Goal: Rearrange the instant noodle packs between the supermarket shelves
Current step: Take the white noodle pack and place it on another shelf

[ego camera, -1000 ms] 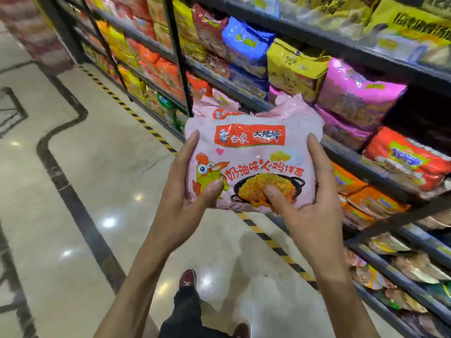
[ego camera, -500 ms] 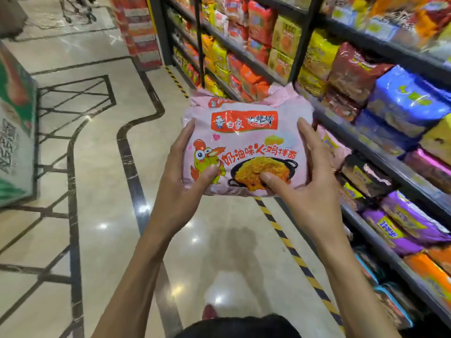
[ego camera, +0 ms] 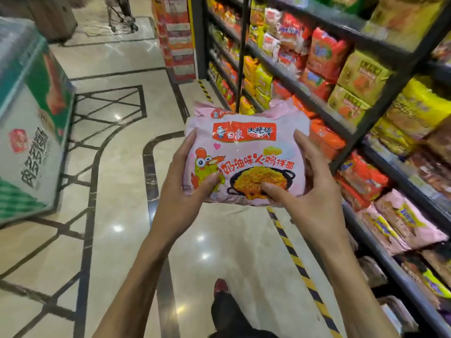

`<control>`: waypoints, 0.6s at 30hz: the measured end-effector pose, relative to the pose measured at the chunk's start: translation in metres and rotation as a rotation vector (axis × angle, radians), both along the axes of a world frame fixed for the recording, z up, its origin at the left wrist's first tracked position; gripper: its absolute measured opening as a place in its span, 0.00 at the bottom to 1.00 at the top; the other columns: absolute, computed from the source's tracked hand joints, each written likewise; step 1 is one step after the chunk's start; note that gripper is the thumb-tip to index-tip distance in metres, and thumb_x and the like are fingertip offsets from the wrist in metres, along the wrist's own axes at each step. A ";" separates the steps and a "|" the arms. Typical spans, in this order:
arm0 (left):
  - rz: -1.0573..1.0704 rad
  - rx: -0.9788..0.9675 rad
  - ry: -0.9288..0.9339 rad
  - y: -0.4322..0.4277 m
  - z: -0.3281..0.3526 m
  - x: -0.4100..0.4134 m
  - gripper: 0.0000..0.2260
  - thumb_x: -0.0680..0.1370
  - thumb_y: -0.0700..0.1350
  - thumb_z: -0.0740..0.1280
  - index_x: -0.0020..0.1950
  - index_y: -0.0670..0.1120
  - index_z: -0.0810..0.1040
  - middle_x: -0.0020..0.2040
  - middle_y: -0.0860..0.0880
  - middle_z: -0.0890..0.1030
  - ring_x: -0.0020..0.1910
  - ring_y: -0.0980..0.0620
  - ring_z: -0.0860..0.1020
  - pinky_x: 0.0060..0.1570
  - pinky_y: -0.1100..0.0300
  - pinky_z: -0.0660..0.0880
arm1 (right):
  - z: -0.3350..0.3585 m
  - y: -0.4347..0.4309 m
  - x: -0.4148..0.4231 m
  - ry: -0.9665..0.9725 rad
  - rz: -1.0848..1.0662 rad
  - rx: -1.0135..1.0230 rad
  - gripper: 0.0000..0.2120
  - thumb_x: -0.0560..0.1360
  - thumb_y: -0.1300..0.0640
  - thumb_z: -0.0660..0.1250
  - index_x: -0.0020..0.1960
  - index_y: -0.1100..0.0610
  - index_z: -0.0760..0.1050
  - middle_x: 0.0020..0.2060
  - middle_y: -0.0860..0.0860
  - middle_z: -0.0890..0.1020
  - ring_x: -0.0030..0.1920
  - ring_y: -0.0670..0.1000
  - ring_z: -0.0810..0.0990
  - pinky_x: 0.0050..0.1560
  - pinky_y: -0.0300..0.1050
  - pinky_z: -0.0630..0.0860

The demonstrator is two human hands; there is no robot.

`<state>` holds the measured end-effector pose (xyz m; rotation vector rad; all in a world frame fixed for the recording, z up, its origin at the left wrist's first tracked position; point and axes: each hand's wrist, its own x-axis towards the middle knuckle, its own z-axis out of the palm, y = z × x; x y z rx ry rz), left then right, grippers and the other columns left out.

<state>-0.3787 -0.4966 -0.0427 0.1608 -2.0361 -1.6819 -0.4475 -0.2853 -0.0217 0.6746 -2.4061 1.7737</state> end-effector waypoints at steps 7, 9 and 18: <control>0.032 0.026 0.063 -0.090 0.028 -0.127 0.30 0.77 0.44 0.69 0.75 0.59 0.63 0.72 0.58 0.71 0.66 0.60 0.77 0.55 0.65 0.79 | 0.024 -0.093 -0.145 0.082 0.048 0.019 0.41 0.69 0.53 0.79 0.75 0.38 0.63 0.64 0.22 0.68 0.64 0.27 0.70 0.60 0.30 0.72; 0.042 0.028 0.071 -0.113 0.028 -0.153 0.30 0.79 0.41 0.69 0.77 0.57 0.62 0.74 0.56 0.71 0.68 0.58 0.76 0.57 0.62 0.79 | 0.028 -0.120 -0.177 0.044 0.095 0.042 0.41 0.69 0.55 0.79 0.74 0.35 0.63 0.64 0.24 0.71 0.63 0.30 0.73 0.62 0.41 0.76; 0.051 0.062 0.057 -0.220 0.015 -0.280 0.31 0.78 0.44 0.70 0.77 0.59 0.62 0.72 0.58 0.72 0.66 0.57 0.78 0.53 0.62 0.81 | 0.034 -0.223 -0.305 0.032 0.130 0.141 0.43 0.68 0.54 0.80 0.75 0.35 0.61 0.64 0.25 0.71 0.61 0.34 0.76 0.59 0.49 0.80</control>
